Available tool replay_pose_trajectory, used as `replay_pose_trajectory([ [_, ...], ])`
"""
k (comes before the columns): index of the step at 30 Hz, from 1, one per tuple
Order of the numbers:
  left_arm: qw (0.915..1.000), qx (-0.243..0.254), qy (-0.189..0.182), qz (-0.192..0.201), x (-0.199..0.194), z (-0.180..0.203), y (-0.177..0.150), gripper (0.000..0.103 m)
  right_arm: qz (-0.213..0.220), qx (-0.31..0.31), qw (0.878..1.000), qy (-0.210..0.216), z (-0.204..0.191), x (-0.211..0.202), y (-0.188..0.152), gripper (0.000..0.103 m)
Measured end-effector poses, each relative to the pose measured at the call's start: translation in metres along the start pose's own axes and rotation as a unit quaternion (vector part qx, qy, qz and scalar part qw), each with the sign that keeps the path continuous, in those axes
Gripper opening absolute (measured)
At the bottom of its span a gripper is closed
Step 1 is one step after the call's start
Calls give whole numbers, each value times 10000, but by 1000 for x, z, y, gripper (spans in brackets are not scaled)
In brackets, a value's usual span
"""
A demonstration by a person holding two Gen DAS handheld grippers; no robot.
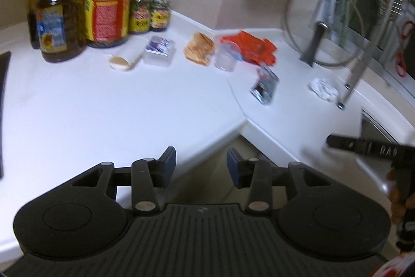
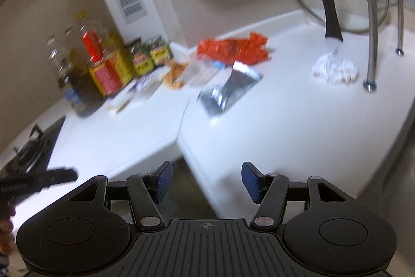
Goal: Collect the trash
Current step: 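Raise both tools toward the counter items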
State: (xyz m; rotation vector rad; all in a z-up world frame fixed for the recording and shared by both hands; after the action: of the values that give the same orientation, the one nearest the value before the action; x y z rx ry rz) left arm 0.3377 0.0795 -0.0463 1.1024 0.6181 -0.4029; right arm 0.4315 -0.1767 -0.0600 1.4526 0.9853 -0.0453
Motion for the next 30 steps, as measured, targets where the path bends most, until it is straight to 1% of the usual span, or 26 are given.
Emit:
replay_pose_trajectory([
  [3,9997,-77,191,129,9,-4,15,39,80,-1,10000,-31,17,18,24,59],
  [6,9990,-122,370,239,19,-7,29,39,74,41,10000,-52,30,41,43,59],
  [10,9978,-176,549,315,33,-8,44,39,19,164,9999,6,42,74,61,59],
  [14,9972,-221,638,331,48,-7,55,39,-54,278,9996,-64,52,107,74,59],
  [18,9970,-209,683,306,64,-3,61,39,-160,557,9983,-86,61,136,82,59],
  [22,9971,-196,694,253,79,1,66,39,-259,724,9967,-261,65,158,86,59],
  [27,9976,-134,653,203,96,11,73,39,-419,590,9954,-633,65,176,84,59],
  [30,9980,-79,604,166,106,19,76,39,-424,471,9960,-637,64,181,83,59],
])
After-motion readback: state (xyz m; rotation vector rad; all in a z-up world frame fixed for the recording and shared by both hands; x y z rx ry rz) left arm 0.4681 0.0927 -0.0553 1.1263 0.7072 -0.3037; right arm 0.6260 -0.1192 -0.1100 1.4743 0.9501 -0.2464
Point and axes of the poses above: each gripper's, at about its wrist camera, not at the fingertips, and x roughly the way its jaws point, z to its right, y to its top, the point moved 5 cm from there along x, roughly the way its jaws point, and after that the axes turned 13 degrees about -x, right-handed, at the moved point
